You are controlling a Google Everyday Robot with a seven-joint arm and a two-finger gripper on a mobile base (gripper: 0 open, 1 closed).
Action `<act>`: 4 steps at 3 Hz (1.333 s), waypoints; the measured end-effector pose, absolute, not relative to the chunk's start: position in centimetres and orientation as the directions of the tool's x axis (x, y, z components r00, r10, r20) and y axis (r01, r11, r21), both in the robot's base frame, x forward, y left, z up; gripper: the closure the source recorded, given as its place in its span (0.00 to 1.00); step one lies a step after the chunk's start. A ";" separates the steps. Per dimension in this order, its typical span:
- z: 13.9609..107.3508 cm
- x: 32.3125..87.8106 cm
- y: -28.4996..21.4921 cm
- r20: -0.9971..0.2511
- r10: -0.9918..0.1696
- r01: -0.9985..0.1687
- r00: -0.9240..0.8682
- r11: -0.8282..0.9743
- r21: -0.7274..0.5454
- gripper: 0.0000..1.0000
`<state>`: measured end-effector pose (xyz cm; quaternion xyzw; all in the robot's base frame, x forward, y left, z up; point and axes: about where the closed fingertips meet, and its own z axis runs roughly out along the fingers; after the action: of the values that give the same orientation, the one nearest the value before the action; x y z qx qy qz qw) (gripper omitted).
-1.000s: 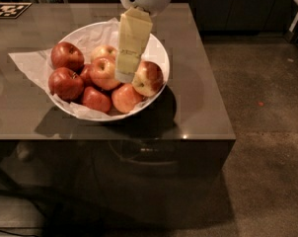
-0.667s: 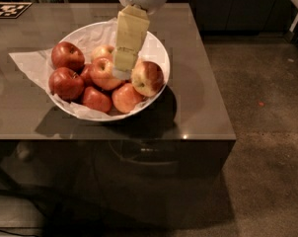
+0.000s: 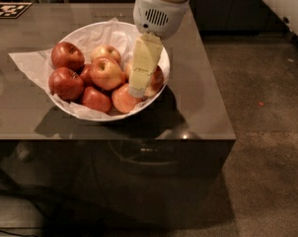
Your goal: Pick apple from white bowl
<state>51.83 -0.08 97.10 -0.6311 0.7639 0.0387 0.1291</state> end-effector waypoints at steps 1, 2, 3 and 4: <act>95.2 51.4 -0.4 -0.242 -0.953 -0.978 -0.181 0.199 -0.054 0.00; 95.1 52.4 0.1 -0.256 -0.952 -0.977 -0.169 0.196 -0.083 0.00; 94.2 52.9 0.1 -0.249 -0.952 -0.976 -0.179 0.203 -0.075 0.00; 94.1 52.9 0.1 -0.248 -0.952 -0.976 -0.179 0.203 -0.075 0.00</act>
Offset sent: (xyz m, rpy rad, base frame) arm -0.0041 -0.0025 -0.0161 0.0036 0.0436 0.0014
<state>52.88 0.06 94.12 -0.6293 0.7661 0.0505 0.1207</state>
